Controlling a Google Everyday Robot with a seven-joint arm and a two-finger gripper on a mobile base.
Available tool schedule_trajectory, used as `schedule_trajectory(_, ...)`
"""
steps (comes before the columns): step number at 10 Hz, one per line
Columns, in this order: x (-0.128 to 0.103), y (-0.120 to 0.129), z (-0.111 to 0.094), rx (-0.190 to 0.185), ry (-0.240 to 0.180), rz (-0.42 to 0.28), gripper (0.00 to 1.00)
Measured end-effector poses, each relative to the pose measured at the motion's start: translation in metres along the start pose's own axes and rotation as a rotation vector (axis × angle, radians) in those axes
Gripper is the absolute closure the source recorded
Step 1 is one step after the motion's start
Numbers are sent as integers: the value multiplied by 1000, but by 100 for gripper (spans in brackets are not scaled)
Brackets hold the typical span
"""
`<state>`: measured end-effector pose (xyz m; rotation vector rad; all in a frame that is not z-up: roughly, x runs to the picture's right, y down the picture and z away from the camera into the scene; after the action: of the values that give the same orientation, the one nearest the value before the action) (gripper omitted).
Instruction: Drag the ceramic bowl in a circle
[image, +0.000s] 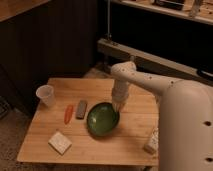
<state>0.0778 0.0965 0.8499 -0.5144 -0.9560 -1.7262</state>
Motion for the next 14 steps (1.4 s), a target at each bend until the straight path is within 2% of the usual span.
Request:
schedule_trajectory(1,23,18,-12,43,2,12,100)
schedule_trajectory(3,60,41,-20,120,-4,25,100)
schedule_trajectory(5,77,56,-27,162,-1,19,100)
schedule_trajectory(6,84,66,-34,174,27,32,100)
schedule_trajectory(8,96,81,-67,173,119,59,100)
schedule_trajectory(9,100,81,-74,172,138,61,100)
schedule_trajectory(14,100,83,-75,170,140,63,100)
